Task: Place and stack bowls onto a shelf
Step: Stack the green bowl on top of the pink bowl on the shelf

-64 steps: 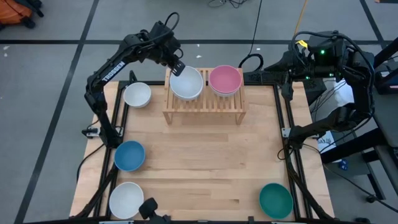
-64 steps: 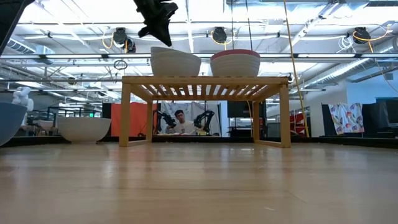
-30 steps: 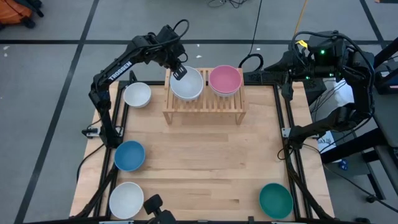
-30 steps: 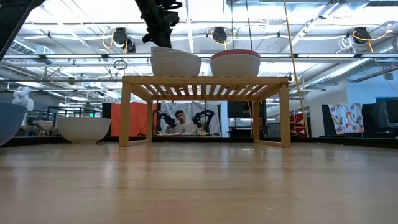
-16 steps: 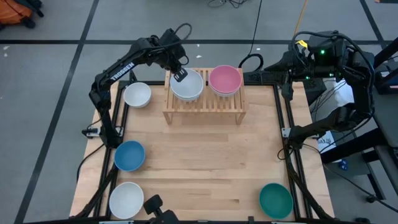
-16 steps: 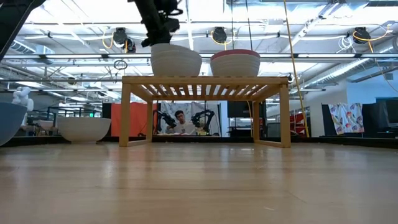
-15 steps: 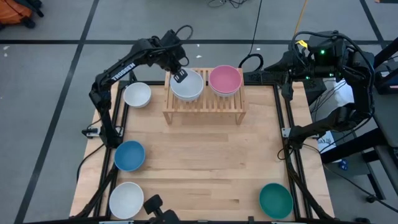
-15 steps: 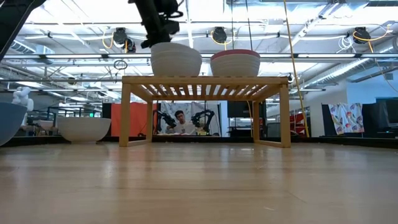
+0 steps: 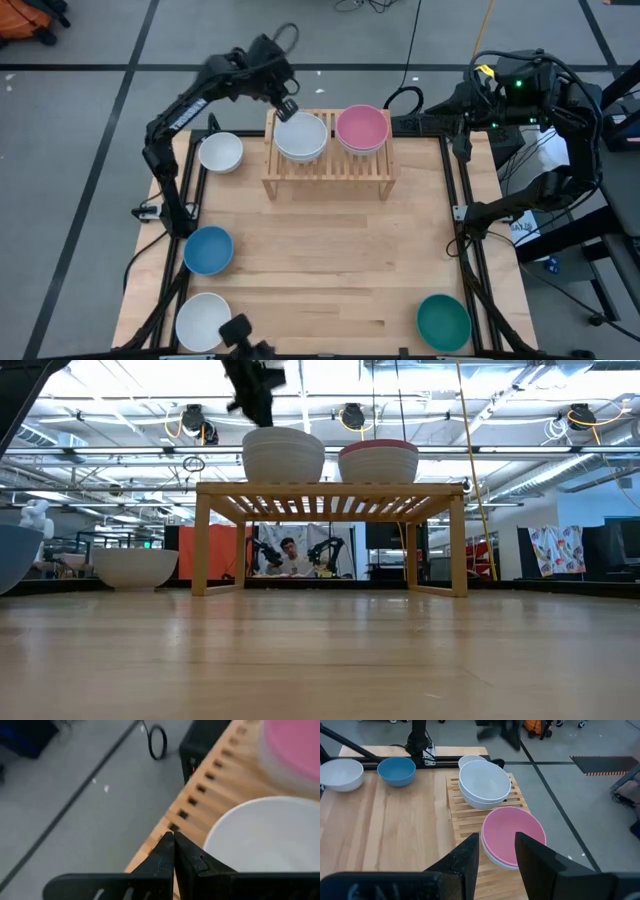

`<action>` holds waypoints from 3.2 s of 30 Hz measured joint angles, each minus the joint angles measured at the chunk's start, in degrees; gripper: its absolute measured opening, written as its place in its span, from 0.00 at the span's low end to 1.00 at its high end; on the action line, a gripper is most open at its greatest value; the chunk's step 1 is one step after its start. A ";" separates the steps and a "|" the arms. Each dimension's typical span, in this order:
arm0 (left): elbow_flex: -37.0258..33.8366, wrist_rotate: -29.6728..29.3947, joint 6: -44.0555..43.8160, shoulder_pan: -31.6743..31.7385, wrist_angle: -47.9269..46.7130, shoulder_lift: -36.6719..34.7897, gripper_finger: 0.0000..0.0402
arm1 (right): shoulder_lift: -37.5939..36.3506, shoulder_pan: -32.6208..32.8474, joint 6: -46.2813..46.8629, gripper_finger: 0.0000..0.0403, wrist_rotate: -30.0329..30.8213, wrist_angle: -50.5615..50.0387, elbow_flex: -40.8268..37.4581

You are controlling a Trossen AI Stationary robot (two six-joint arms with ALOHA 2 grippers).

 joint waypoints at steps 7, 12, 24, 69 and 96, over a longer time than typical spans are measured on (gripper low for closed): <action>3.62 0.36 -0.72 -4.90 -1.45 -8.34 0.00 | 0.00 0.00 -0.40 0.30 0.00 -2.21 -0.02; 3.56 -1.46 -6.81 -9.21 -7.85 -13.75 0.00 | 0.00 0.00 -1.38 0.30 -0.12 -6.09 -0.02; 3.40 -4.98 -14.53 -22.28 -18.40 -17.63 0.00 | -4.11 3.80 4.50 0.21 -9.63 -6.96 -7.61; 3.47 -4.81 -11.13 -37.76 -18.74 -25.39 0.00 | -12.49 34.55 55.90 0.24 -43.19 27.69 -83.46; 3.47 -4.81 -11.20 -37.73 -18.74 -25.37 0.01 | -7.91 54.61 65.74 0.16 -27.18 49.31 -86.37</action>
